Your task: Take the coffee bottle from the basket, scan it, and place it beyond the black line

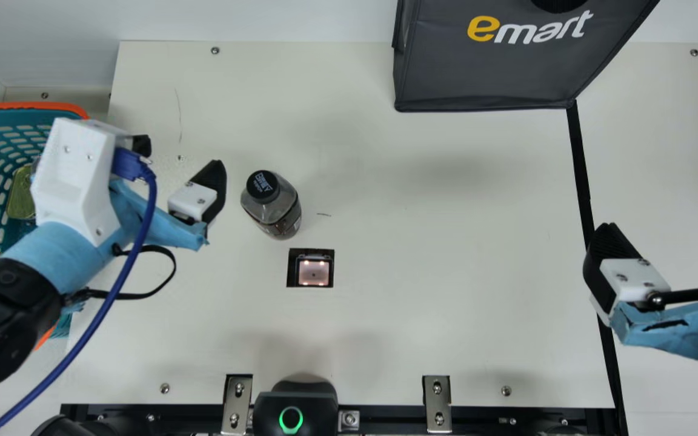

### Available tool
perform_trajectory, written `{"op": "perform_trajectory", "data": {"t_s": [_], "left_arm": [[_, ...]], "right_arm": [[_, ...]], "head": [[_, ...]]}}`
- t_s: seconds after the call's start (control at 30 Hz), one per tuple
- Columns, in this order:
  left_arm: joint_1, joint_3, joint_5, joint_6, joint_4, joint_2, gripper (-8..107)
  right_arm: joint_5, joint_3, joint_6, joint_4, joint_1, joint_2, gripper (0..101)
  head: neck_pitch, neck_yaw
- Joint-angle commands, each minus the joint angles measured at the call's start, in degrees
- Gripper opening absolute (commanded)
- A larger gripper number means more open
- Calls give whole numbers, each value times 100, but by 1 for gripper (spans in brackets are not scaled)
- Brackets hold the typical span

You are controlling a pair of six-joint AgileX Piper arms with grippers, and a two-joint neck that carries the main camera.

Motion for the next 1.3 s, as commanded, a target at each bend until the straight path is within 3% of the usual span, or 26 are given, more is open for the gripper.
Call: {"op": "perform_trajectory", "data": {"t_s": [0.0, 0.5, 1.27], "left_arm": [[-100, -47, 93, -83, 22, 46, 90], [-765, -352, 665, -438, -54, 367, 90], [-951, -722, 949, -470, -277, 1200, 90]], "right_arm": [[0, 0, 0, 0, 0, 0, 91], [0, 0, 0, 0, 0, 0, 91], [0, 0, 0, 0, 0, 0, 91]], "head": [[-157, 0], [-157, 0], [-157, 0]]}}
